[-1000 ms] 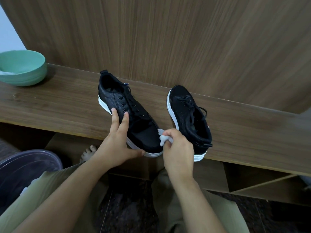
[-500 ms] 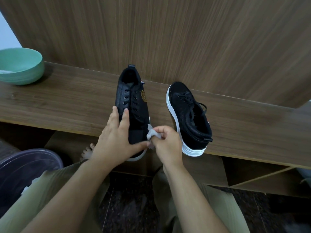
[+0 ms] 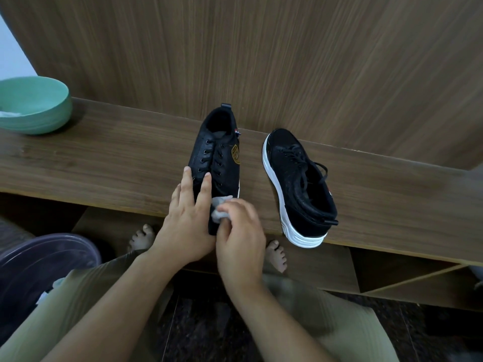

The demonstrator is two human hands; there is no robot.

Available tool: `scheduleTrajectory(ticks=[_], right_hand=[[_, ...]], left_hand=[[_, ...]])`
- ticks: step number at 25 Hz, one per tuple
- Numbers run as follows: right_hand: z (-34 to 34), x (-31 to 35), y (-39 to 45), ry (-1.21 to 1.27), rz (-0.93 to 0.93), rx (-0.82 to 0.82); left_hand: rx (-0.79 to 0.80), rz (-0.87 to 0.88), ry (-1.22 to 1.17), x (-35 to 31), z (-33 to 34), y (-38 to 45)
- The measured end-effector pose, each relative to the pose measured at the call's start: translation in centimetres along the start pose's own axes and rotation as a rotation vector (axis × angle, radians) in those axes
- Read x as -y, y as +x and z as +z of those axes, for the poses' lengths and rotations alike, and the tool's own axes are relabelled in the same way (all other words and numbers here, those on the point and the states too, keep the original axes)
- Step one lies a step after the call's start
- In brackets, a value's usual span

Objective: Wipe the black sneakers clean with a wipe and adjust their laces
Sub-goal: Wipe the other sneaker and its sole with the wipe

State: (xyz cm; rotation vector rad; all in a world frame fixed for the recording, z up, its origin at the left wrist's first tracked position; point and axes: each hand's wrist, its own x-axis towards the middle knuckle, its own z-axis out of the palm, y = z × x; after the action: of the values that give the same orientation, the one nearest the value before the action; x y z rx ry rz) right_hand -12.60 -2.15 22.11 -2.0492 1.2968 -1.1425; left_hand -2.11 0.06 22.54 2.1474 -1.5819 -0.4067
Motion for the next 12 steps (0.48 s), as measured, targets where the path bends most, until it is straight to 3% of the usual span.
scheduleTrajectory(ticks=[7,12], right_hand=[[0.9,-1.7,2.8,0.079,0.018,-0.014],[0.0,-1.6,5.7,-0.036,0.110,0.161]], left_hand=[[0.087,0.019,0.014,0.2,-0.6,0.3],[0.106,0.006,0.013,0.2,-0.7,0.4]])
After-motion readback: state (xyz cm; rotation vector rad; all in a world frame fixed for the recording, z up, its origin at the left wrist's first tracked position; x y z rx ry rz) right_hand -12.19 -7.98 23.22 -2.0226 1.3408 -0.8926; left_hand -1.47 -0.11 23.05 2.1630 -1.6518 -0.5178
